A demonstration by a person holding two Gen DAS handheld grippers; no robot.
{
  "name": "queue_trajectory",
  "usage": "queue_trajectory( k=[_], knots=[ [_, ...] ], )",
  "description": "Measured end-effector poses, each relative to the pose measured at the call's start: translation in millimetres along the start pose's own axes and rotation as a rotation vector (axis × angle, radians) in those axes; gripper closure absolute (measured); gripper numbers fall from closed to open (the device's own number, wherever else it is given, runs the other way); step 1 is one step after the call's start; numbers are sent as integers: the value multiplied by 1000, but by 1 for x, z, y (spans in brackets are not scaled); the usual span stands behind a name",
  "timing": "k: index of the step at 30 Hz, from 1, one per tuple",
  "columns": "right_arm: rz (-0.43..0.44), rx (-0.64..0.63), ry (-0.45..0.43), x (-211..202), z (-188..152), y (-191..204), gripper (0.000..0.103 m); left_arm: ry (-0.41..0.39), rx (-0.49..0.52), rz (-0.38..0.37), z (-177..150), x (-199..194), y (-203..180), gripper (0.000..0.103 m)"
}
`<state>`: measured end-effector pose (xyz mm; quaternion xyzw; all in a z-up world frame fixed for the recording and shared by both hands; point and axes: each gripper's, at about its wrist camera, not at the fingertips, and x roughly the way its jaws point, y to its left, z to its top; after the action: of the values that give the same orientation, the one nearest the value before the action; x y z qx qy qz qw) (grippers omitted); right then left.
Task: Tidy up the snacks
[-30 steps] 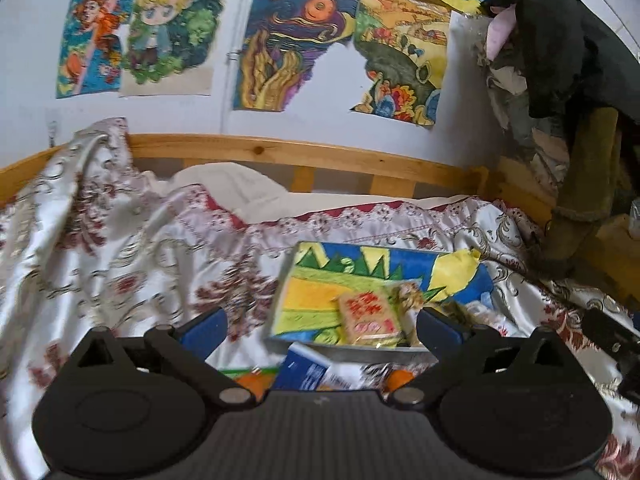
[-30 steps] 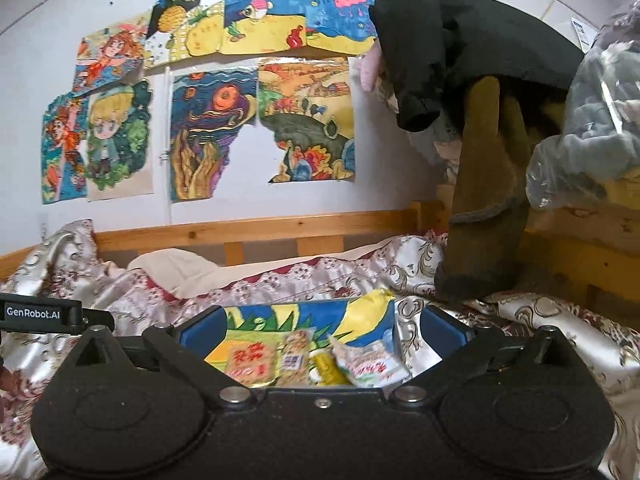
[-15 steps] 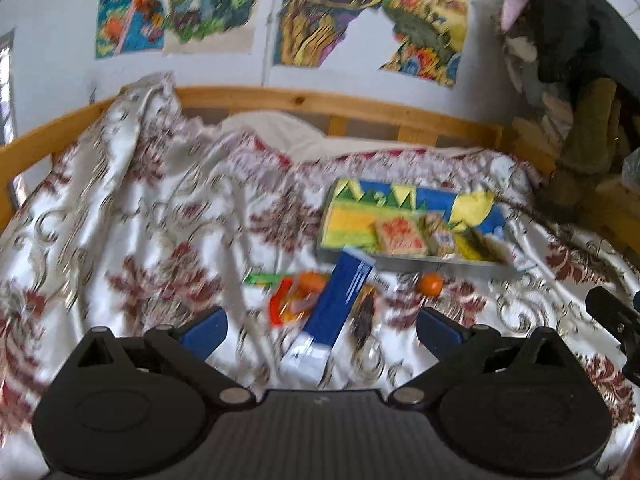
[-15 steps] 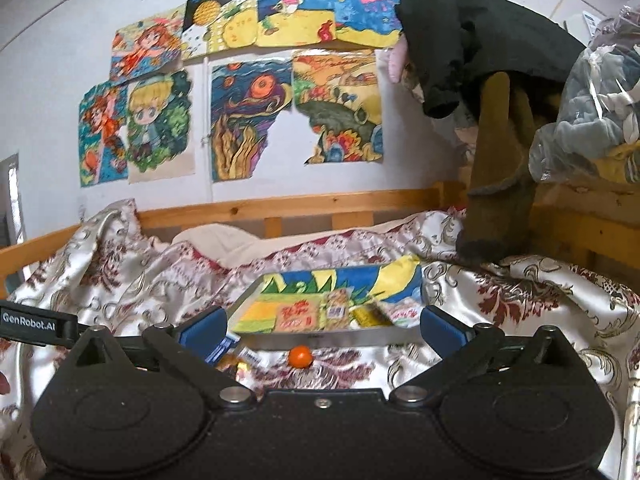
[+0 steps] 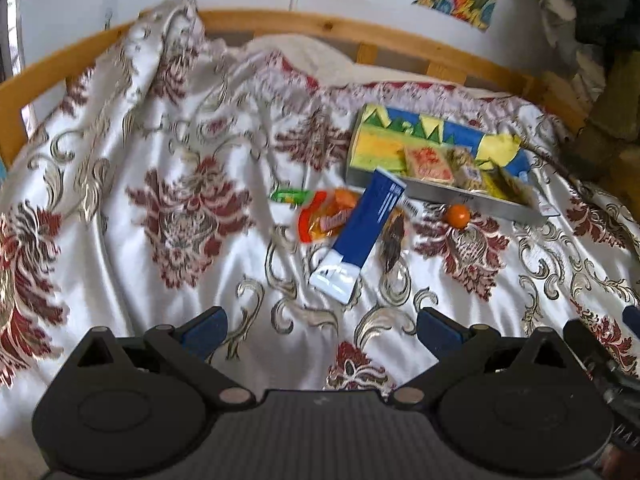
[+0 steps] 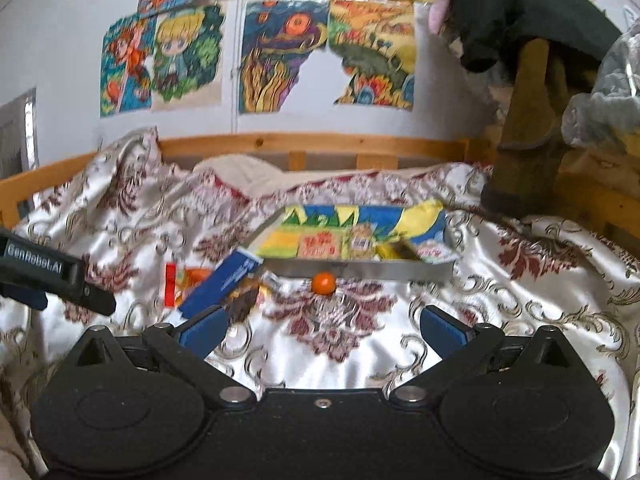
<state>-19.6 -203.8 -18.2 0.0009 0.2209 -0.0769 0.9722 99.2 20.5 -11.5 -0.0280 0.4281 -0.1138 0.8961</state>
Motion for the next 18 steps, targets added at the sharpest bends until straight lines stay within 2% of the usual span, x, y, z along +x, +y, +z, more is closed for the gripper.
queue_trajectory(
  k=[9,18],
  knots=[
    [-3,-25,80,15,-5,6,1,73,-10,49,5,19,4,0],
    [-12,-36,128,25,-7,7,1,105,148,69,11,33,-12,0]
  ],
)
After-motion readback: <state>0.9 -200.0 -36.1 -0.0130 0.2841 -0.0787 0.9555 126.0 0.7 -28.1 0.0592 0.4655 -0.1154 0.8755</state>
